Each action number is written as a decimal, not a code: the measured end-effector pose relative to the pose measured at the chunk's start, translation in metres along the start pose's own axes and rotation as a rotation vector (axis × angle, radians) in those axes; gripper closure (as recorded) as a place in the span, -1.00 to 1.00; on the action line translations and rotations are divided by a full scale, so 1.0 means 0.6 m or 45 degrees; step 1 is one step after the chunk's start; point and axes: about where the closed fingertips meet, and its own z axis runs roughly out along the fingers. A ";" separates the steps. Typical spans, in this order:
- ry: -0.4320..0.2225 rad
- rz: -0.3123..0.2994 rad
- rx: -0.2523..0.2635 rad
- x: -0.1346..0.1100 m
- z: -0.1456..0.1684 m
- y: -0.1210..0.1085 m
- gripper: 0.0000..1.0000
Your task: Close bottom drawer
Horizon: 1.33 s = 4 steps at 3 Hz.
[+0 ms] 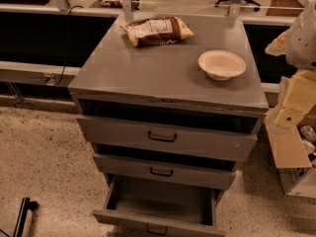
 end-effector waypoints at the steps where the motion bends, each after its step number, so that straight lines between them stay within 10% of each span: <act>1: 0.000 0.000 0.000 0.000 0.000 0.000 -1.00; 3: -0.082 -0.027 -0.221 -0.008 0.148 0.018 -1.00; 4: -0.269 -0.028 -0.272 -0.044 0.222 0.109 -1.00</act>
Offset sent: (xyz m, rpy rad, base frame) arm 0.0287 0.0013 -0.0657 0.0279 0.1792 0.0598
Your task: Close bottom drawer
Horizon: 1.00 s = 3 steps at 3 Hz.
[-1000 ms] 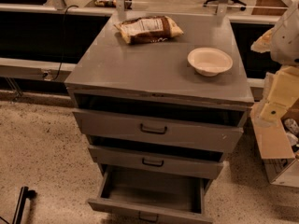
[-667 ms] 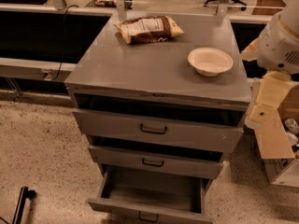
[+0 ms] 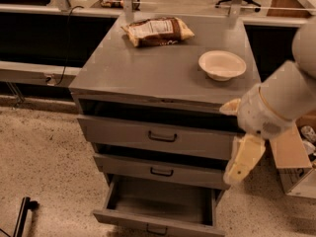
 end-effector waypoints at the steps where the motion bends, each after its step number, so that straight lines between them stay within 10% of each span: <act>1: -0.124 0.030 0.027 0.042 0.069 0.063 -1.00; 3: -0.124 0.082 0.045 0.087 0.132 0.066 -1.00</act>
Offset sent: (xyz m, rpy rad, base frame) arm -0.0295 0.0036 -0.0391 0.0835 -0.0257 -0.0123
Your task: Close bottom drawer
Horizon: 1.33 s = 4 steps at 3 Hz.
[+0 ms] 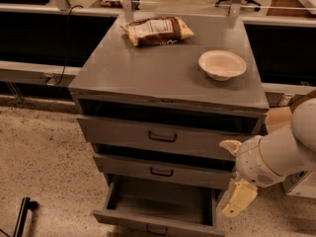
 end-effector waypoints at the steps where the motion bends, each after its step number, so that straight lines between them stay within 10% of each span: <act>1: -0.142 -0.015 -0.088 0.000 0.111 0.036 -1.00; 3: -0.301 0.035 0.036 0.052 0.218 0.047 -1.00; 4: -0.259 -0.054 -0.081 0.045 0.256 0.066 -1.00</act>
Offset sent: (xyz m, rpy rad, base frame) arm -0.0070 0.0455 -0.1917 0.3390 -0.1979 -0.1222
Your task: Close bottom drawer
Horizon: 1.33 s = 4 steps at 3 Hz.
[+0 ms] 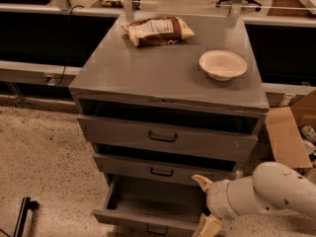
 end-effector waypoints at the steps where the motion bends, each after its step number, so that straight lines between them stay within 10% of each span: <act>1: -0.096 -0.098 -0.037 0.005 0.056 -0.005 -1.00; 3: -0.321 -0.241 -0.035 0.061 0.138 0.004 -1.00; 4: -0.307 -0.249 -0.052 0.057 0.140 0.005 -1.00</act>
Offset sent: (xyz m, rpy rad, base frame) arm -0.0344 0.0366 -0.2397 0.5857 -0.1933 0.3562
